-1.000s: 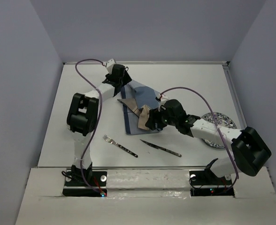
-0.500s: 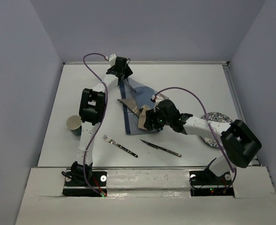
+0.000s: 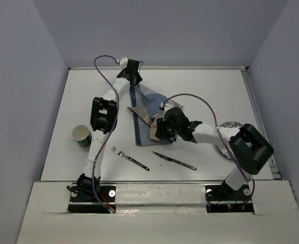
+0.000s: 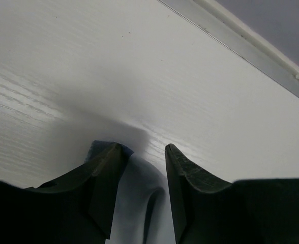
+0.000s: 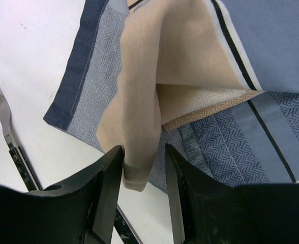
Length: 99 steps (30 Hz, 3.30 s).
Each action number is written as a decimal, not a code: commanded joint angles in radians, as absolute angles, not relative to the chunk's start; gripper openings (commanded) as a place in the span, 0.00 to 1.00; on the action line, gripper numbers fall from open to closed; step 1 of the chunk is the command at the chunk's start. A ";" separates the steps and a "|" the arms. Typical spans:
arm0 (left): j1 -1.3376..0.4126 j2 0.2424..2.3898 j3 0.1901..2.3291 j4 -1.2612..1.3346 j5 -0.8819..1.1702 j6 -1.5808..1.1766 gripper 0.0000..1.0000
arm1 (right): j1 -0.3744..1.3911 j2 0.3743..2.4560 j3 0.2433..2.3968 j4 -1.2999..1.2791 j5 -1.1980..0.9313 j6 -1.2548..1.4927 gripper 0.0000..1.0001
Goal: Set the dinner table for one person
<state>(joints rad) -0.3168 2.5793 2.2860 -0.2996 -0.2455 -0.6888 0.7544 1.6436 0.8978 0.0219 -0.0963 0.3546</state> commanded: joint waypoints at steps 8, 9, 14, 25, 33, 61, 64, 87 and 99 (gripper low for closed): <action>-0.313 2.609 2.358 -0.361 -0.296 -0.623 0.71 | 0.762 1.640 0.951 0.054 -0.037 0.347 0.13; -0.313 2.615 2.361 -0.364 -0.293 -0.621 0.72 | 0.762 1.631 0.948 0.054 -0.034 0.345 0.10; -0.313 2.648 2.405 -0.377 -0.270 -0.621 0.63 | 0.762 1.595 0.924 0.051 -0.015 0.341 0.01; -0.314 2.605 2.363 -0.385 -0.321 -0.574 0.00 | 0.762 1.496 0.893 0.031 0.083 0.325 0.00; -0.314 2.240 2.013 -0.074 -0.362 -0.503 0.00 | 0.762 1.414 0.930 -0.040 0.266 0.270 0.00; -0.314 2.286 2.981 -0.739 -0.414 -0.373 0.00 | 0.417 1.376 1.297 -0.012 0.348 -0.116 0.00; -0.354 2.269 2.918 -0.770 -0.404 -0.362 0.00 | 0.451 1.330 1.039 0.075 0.315 0.014 0.00; -0.273 1.260 1.117 0.112 -0.219 -0.555 0.00 | 0.482 1.206 0.992 -0.117 0.422 0.178 0.00; -0.293 0.996 1.276 0.219 -0.298 -0.469 0.00 | 0.482 1.005 1.313 -0.092 0.456 -0.043 0.00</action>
<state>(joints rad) -0.2905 1.0485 1.1847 0.0963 -0.2573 -0.5156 0.4812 1.0416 1.2118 -0.1524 0.4263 0.0452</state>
